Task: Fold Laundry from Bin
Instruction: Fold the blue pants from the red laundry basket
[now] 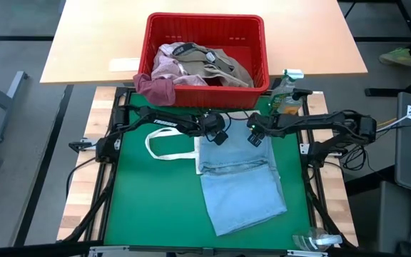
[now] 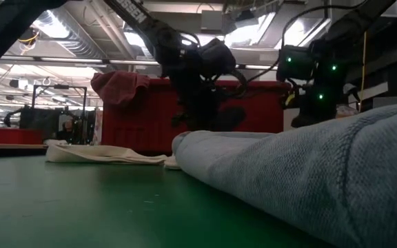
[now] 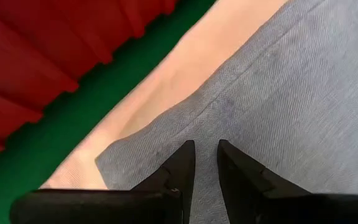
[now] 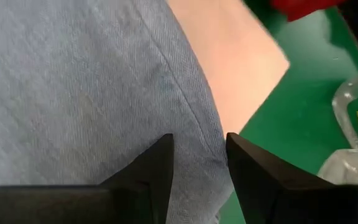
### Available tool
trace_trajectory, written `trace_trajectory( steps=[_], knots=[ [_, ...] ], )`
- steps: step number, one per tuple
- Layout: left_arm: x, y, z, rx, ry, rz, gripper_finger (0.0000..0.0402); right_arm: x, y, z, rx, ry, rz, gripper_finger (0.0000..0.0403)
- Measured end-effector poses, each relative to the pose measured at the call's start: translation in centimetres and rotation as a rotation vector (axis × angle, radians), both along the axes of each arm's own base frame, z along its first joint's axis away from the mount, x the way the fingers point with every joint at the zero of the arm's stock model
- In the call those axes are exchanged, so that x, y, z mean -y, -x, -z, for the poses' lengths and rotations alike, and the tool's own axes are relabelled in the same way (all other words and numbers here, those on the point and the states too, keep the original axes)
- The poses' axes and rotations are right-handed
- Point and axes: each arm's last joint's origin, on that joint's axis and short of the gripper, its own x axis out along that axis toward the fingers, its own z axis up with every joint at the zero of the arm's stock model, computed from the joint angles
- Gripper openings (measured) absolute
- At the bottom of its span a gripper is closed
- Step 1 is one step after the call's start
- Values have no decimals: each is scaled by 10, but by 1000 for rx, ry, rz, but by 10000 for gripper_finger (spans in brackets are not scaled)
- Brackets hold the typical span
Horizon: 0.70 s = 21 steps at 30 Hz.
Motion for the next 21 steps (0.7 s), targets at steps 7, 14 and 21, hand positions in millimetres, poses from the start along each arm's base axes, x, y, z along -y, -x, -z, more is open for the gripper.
trace_trajectory(
  steps=[7,14,21],
  knots=[
    [0,0,0,-5,1,3,65,0,-1,0,-17,-9,-3,150],
    [19,5,-48,100,16,78,55,-1,-8,-48,6,-57,-72,150],
    [65,13,-106,267,145,307,39,-30,-11,-109,218,-226,-261,150]
  ],
)
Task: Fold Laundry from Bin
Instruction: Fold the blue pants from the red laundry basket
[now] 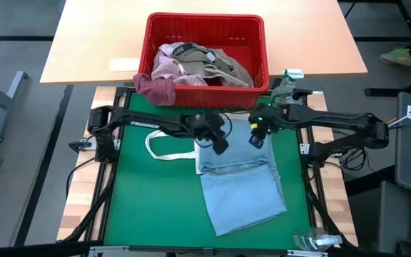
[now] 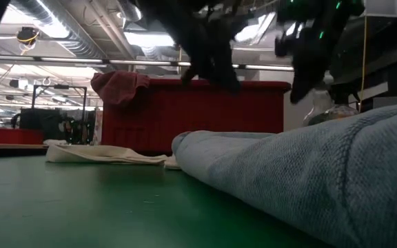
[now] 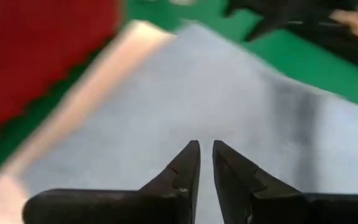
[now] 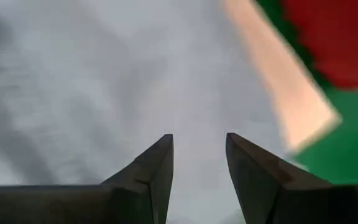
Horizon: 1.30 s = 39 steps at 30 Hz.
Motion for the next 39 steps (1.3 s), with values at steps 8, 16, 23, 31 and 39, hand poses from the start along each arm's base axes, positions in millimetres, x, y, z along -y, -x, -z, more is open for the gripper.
trace_trajectory(
  steps=[8,16,23,31,39],
  knots=[
    [70,4,-15,50,103,283,44,-58,6,-22,124,-247,-327,150],
    [133,12,-12,36,103,435,70,-100,8,-20,87,-303,-450,150],
    [176,25,-12,35,54,493,119,-122,8,-18,78,-307,-548,150],
    [190,31,-12,46,-55,409,177,-132,1,-12,86,-273,-568,176],
    [163,25,-17,57,-91,290,185,-128,1,-10,67,-183,-513,254]
  ],
)
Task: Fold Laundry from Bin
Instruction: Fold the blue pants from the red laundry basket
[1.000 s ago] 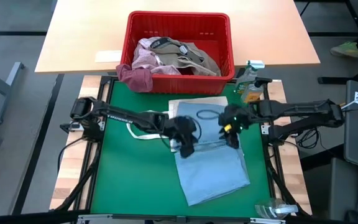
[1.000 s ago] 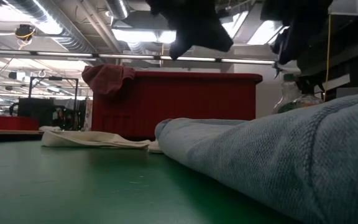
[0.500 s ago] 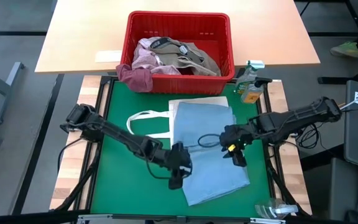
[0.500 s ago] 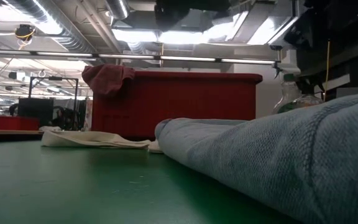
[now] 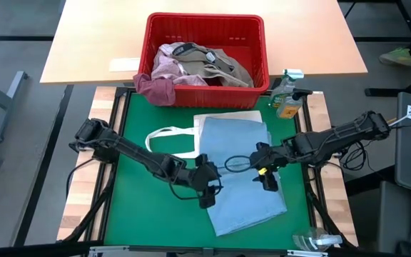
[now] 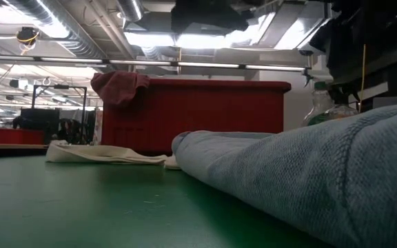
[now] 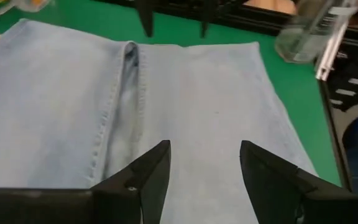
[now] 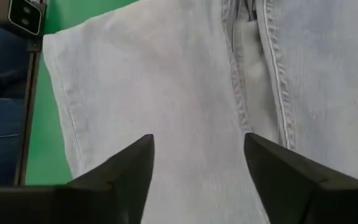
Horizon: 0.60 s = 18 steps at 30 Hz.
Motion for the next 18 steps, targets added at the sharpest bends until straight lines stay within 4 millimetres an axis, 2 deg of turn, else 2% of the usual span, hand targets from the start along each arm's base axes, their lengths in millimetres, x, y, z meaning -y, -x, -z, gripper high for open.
trace_trajectory(
  steps=[4,7,13,18],
  knots=[
    [-25,-5,2,-25,19,-79,181,10,1,2,-45,15,42,273],
    [-45,-8,3,-49,32,-134,181,25,2,5,-94,36,98,275],
    [-99,-10,9,-126,69,-262,180,66,5,8,-182,47,270,276],
    [-148,-3,14,-197,104,-426,180,102,7,12,-175,60,373,276]
  ],
)
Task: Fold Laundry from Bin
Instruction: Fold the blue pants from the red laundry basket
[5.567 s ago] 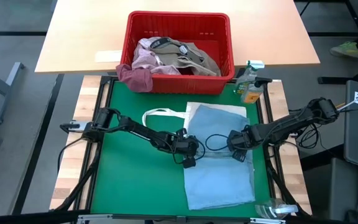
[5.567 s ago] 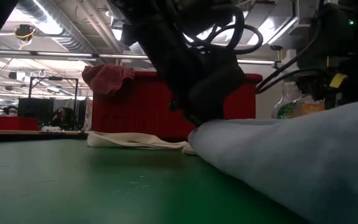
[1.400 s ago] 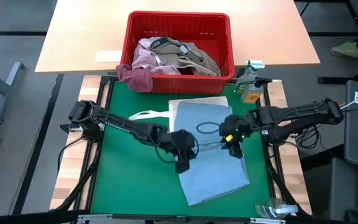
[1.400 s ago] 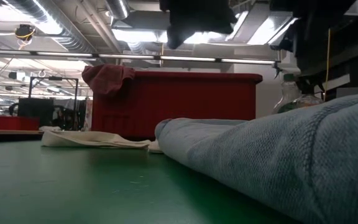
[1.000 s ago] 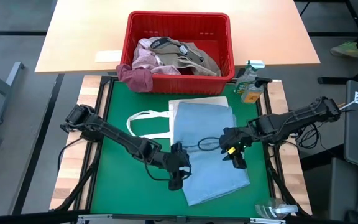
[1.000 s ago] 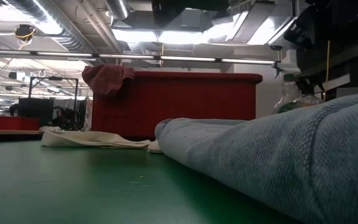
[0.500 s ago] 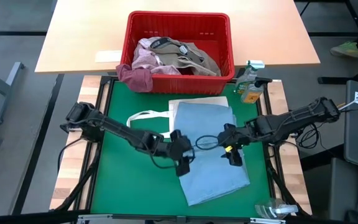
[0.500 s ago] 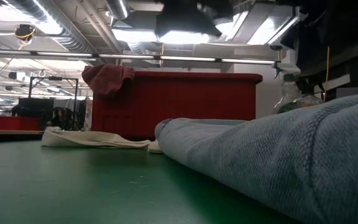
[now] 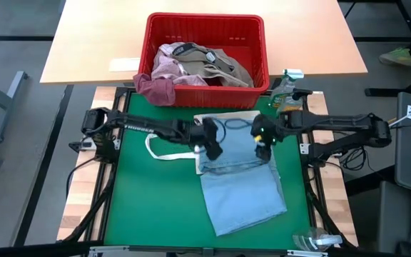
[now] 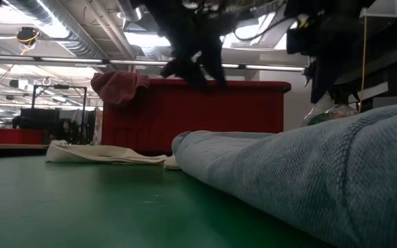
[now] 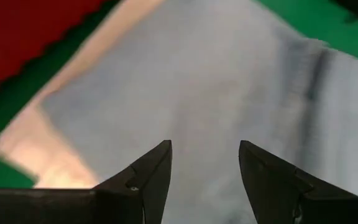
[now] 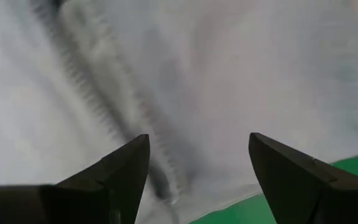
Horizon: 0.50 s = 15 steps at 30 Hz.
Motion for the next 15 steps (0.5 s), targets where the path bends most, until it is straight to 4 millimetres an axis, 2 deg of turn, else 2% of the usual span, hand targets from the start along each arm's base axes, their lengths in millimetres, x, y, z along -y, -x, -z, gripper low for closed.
trace_trajectory(
  steps=[4,9,15],
  knots=[
    [-31,10,5,-73,27,-113,180,21,4,8,-3,0,97,276],
    [-55,16,11,-88,57,-170,180,35,11,12,-30,-5,167,276],
    [-73,27,44,-75,104,-239,180,42,14,12,-38,32,142,276]
  ],
)
